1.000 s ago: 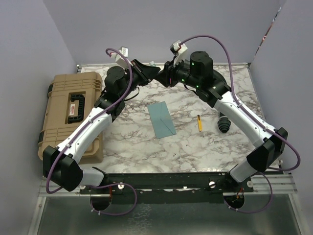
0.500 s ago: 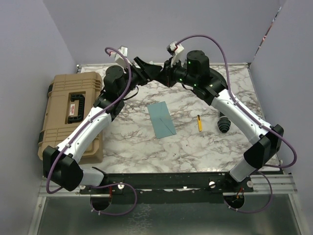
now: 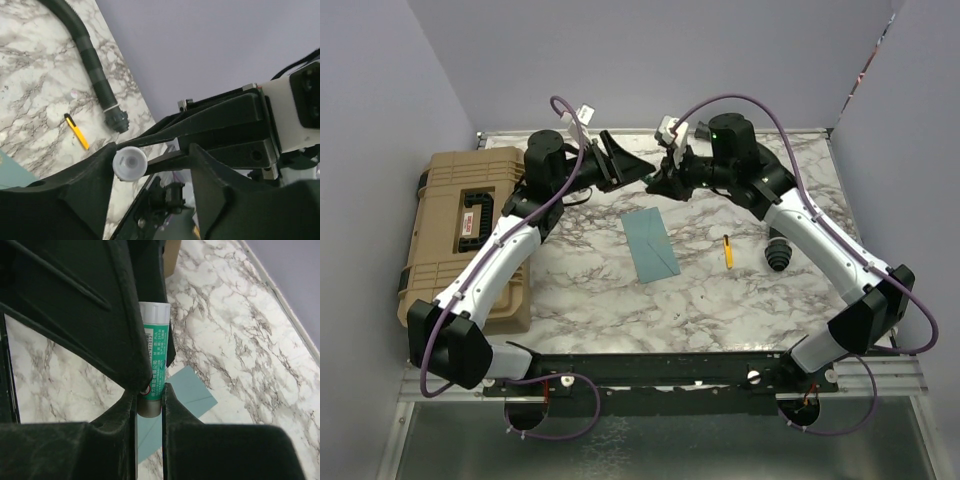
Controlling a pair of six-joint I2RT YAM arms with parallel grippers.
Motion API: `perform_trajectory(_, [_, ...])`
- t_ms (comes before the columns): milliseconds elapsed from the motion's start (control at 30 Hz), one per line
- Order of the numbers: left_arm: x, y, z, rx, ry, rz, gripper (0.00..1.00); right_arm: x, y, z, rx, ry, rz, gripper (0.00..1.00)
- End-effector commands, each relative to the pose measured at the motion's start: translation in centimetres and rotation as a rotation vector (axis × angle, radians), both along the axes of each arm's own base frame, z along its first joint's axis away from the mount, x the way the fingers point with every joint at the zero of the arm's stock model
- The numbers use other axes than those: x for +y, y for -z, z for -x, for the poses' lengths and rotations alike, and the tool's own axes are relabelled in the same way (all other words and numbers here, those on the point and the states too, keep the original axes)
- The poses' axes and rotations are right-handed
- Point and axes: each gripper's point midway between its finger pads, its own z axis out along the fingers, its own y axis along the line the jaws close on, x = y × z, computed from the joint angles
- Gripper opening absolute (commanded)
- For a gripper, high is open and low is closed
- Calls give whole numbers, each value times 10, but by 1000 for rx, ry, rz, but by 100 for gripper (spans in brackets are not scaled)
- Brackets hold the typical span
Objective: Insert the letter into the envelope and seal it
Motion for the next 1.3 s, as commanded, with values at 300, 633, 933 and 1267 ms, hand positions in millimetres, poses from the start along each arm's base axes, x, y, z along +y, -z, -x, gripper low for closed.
perform_trajectory(300, [-25,51,50,150,295,-62,23,-9,15,23,-62,-146,106,0])
perform_trajectory(633, [-27,58,43,154,291,-83,47,-12,25,37,-40,-189,116,0])
perform_trajectory(933, [-25,69,51,141,311,-125,0,-10,33,29,-12,-155,117,0])
perform_trajectory(1267, [19,78,-9,79,-106,-270,0,-35,48,6,140,205,89,63])
